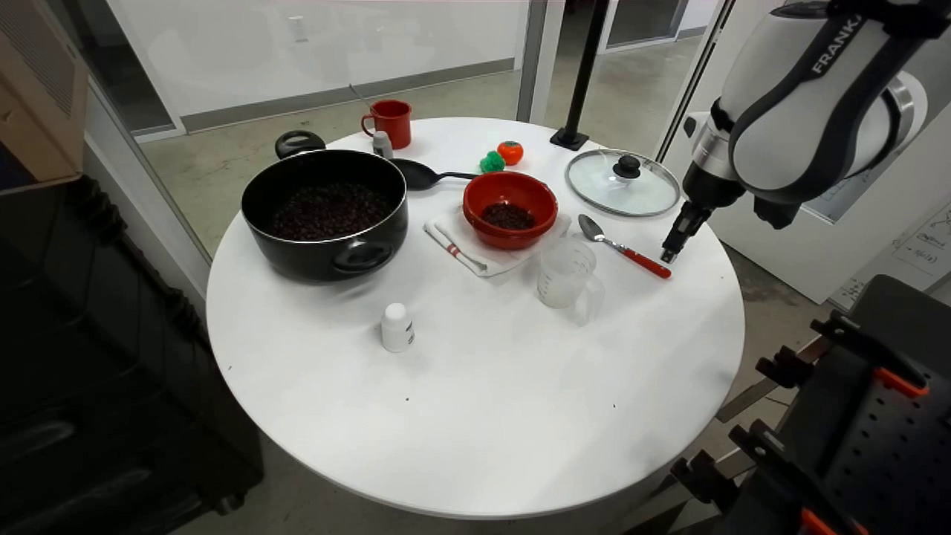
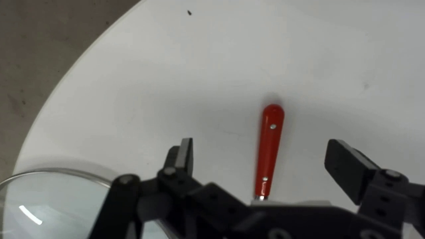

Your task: Pour the contents of the jug into the red bowl then place a spoonful in the pot

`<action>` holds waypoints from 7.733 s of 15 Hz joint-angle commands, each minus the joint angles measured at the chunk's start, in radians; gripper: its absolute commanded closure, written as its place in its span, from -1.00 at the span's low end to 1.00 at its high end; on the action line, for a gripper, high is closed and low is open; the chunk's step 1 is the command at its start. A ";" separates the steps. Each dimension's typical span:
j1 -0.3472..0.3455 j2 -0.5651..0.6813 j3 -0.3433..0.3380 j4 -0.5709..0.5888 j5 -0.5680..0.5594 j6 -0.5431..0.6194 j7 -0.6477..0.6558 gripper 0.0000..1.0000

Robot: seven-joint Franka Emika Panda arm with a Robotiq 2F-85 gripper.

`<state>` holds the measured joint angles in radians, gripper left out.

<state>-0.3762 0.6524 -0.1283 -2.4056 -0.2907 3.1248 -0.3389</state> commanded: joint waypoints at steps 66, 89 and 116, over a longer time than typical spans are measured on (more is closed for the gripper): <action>0.301 -0.249 -0.011 0.226 -0.072 -0.887 0.125 0.90; 0.450 0.061 0.013 0.646 -0.061 -1.202 0.523 0.90; 0.576 0.080 -0.075 0.543 -0.428 -1.014 0.922 0.90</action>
<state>0.1881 0.7697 -0.2120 -1.8016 -0.6849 2.1015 0.5743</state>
